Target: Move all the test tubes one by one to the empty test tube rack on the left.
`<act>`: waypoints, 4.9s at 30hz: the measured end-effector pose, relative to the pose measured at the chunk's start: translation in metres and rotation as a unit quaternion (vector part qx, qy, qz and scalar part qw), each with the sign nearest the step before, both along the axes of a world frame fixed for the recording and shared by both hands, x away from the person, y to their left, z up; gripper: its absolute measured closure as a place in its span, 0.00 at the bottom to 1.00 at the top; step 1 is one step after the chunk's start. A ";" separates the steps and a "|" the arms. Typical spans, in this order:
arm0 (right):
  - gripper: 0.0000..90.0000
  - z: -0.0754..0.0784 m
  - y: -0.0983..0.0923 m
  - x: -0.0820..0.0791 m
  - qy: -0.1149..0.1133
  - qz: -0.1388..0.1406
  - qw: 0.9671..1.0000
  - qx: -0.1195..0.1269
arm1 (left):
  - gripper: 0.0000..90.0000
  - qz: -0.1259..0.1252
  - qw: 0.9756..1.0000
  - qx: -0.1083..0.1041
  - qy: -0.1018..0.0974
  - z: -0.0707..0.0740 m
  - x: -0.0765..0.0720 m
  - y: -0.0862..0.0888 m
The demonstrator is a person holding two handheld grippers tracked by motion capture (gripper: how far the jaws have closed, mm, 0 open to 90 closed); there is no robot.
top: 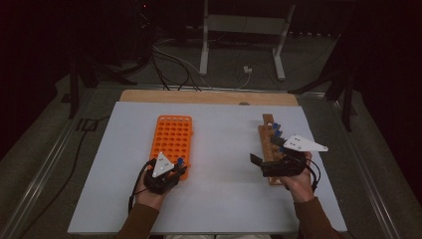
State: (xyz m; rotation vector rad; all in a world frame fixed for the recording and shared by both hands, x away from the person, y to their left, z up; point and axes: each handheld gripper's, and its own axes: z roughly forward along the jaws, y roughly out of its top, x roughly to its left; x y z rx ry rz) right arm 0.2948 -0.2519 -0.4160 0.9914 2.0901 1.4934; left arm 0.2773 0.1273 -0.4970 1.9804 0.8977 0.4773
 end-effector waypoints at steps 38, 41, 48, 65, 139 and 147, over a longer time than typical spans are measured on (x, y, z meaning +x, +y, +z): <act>0.17 -0.015 -0.062 0.011 0.036 -0.072 0.997 -0.014 | 0.01 0.069 0.992 -0.106 -0.029 0.023 0.001 0.041; 0.27 -0.021 -0.066 0.012 0.047 -0.072 0.996 -0.029 | 0.01 0.073 0.991 -0.107 -0.031 0.024 0.001 0.042; 0.59 -0.032 -0.064 0.014 0.066 -0.053 0.994 -0.067 | 0.01 0.079 0.991 -0.108 -0.031 0.023 0.001 0.044; 0.84 -0.043 -0.062 0.021 0.052 -0.075 0.993 -0.077 | 0.01 0.080 0.991 -0.107 -0.028 0.021 0.003 0.043; 0.85 0.011 0.013 0.011 0.045 0.039 0.998 -0.022 | 0.28 -0.069 0.993 -0.081 -0.050 0.061 0.015 -0.117; 0.85 0.009 0.022 0.009 0.048 0.048 0.997 -0.023 | 0.54 -0.098 0.992 -0.062 -0.041 0.053 0.021 -0.138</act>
